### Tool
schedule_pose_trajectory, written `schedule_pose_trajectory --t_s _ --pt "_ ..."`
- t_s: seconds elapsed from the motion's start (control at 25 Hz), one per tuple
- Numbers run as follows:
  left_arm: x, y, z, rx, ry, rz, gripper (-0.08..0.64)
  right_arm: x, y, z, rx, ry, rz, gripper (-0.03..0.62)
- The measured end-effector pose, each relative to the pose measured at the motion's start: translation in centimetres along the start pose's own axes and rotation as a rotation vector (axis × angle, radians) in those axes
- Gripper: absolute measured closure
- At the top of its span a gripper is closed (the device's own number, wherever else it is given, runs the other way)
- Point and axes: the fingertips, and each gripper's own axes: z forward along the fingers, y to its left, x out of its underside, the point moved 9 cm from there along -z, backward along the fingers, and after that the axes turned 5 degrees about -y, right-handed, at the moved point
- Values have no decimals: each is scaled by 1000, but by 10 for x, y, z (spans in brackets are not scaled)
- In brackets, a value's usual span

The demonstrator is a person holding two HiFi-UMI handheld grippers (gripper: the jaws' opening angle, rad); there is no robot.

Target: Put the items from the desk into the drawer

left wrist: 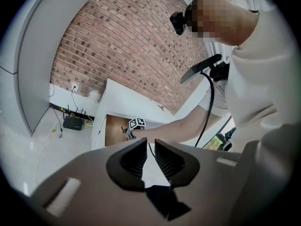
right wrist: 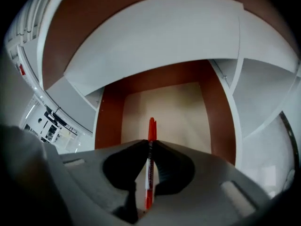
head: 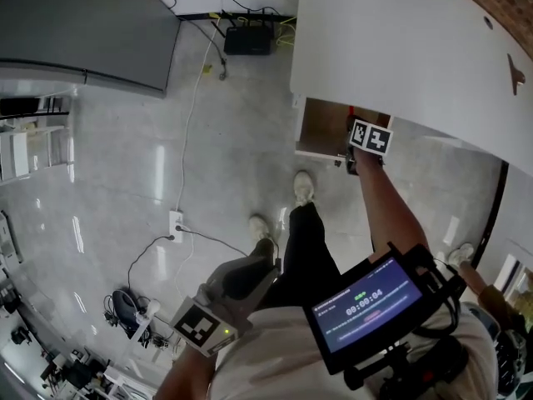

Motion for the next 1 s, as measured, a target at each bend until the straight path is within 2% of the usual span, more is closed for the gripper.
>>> schedule_pose_trajectory --t_s 0.28,0.52,0.72,1.0 --pt "15 15 22 -32 25 -28 505 7 -15 52 6 38 26 548" --pt "13 24 31 -53 16 -56 505 9 -16 80 -12 92 19 546" --pt "20 28 27 -79 16 -64 505 17 -18 90 -36 155 10 545" --pt "21 31 23 -75 3 -58 504 15 -13 81 -46 175 -41 543"
